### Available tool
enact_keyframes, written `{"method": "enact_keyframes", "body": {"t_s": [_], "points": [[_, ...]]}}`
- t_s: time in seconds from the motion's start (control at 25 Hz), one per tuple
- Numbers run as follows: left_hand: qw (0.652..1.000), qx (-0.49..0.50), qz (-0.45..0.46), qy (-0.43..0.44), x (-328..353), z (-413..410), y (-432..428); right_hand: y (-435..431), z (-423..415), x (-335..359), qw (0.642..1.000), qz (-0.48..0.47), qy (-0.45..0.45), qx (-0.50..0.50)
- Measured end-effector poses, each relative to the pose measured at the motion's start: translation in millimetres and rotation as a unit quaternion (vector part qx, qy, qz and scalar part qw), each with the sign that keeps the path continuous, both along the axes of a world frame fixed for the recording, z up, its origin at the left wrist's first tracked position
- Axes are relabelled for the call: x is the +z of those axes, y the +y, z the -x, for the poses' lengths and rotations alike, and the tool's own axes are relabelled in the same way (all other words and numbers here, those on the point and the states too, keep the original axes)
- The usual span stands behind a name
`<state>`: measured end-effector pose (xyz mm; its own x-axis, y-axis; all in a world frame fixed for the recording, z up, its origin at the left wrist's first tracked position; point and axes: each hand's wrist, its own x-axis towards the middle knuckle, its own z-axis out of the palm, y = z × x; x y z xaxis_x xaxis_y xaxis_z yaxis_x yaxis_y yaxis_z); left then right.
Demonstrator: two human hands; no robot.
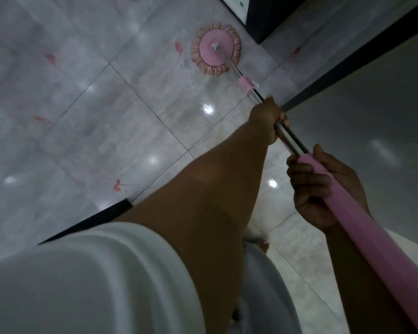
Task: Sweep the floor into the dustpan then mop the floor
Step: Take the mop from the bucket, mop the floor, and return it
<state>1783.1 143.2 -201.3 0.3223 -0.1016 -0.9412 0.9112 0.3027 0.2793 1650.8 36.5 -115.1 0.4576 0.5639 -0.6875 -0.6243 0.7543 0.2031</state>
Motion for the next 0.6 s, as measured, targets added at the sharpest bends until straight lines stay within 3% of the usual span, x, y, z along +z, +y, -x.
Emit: {"method": "enact_keyframes", "body": {"t_s": [0.24,0.6], "points": [[1.0,-0.006,-0.013,0.007,-1.1,30.0,7.0,9.6,30.9,4.4,1.0,0.001,-0.012,0.006],[0.997,0.015,0.029,0.065,53.2,180.2,-33.8,-31.9,168.2,73.4,0.998,0.014,0.037,0.043]]}}
